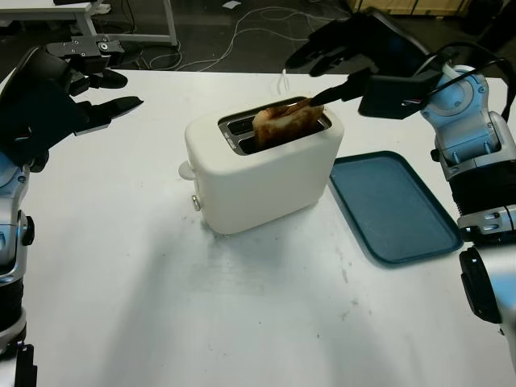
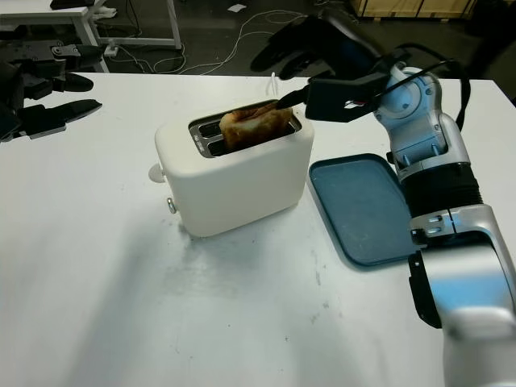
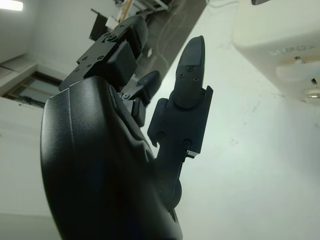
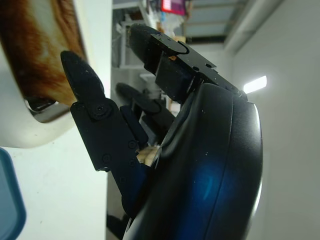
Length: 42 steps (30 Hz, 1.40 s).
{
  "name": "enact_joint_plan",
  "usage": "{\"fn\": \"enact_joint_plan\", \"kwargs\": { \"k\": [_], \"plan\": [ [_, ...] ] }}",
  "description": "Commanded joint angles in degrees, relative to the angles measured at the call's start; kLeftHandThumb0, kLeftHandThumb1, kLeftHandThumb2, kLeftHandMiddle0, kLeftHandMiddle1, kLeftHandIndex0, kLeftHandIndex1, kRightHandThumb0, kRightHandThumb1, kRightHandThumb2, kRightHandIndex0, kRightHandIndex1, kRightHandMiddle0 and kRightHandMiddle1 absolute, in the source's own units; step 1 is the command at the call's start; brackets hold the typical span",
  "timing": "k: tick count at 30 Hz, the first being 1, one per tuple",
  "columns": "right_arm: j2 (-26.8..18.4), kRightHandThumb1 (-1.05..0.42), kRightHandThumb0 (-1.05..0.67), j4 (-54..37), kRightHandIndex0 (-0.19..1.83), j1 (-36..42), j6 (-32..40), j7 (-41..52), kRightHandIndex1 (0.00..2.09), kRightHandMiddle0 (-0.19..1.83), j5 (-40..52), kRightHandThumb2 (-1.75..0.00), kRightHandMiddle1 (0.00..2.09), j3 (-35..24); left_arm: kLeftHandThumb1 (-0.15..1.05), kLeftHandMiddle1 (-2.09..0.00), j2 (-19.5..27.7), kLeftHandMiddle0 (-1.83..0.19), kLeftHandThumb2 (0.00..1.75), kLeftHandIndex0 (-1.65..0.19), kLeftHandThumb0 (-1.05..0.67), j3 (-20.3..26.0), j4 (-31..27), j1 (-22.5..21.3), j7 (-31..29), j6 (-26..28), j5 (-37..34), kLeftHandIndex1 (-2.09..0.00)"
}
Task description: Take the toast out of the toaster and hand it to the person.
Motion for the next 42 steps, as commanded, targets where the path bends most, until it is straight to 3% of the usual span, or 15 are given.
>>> {"fn": "enact_joint_plan", "kwargs": {
  "k": [1,18,23,34,39,42],
  "plan": [
    [0.5,-0.64,-0.53,0.3,0.99,-1.0,-1.6,1.0,0.26,0.94,-0.5,0.00,0.09,1.1,0.92,-0.81,0.4,-0.28,0.09,-0.61,-0.31,0.1,0.1,0.5,0.2,-0.9,0.5,-0.03],
    [0.6,-0.64,-0.60,-2.9,0.91,-1.0,1.7,5.9,0.25,0.87,-1.4,-0.01,0.02,2.0,0.92,-0.78,0.4,-0.26,0.11,-0.59,-0.26,0.3,-1.3,0.8,0.0,1.4,0.4,-0.02],
    [1.4,-0.63,-0.51,-1.8,0.91,-0.6,0.9,7.0,0.29,0.88,-1.1,-0.01,0.02,2.6,0.92,-0.77,0.1,-0.24,0.12,-0.58,-0.28,0.2,-1.8,0.8,0.0,2.5,0.0,-0.01],
    [2.6,-0.63,-0.49,-0.5,0.91,0.2,1.0,7.9,0.36,0.91,-2.5,0.00,0.03,5.0,0.92,-0.75,0.1,-0.26,0.11,-0.58,-0.26,0.4,-2.7,1.3,0.4,3.1,0.4,-0.01],
    [2.5,-0.65,-0.51,0.2,0.94,0.4,-0.6,7.8,0.41,0.95,-3.2,-0.01,0.05,6.0,0.92,-0.75,0.6,-0.28,0.11,-0.59,-0.28,0.1,-2.0,1.5,0.2,1.5,0.9,-0.02],
    [2.9,-0.65,-0.43,0.4,1.00,0.6,0.4,8.7,0.45,1.03,-1.9,-0.01,0.08,5.6,0.92,-0.75,0.6,-0.29,0.11,-0.60,-0.29,0.2,-1.5,1.7,0.1,0.7,1.1,-0.02]
  ]
}}
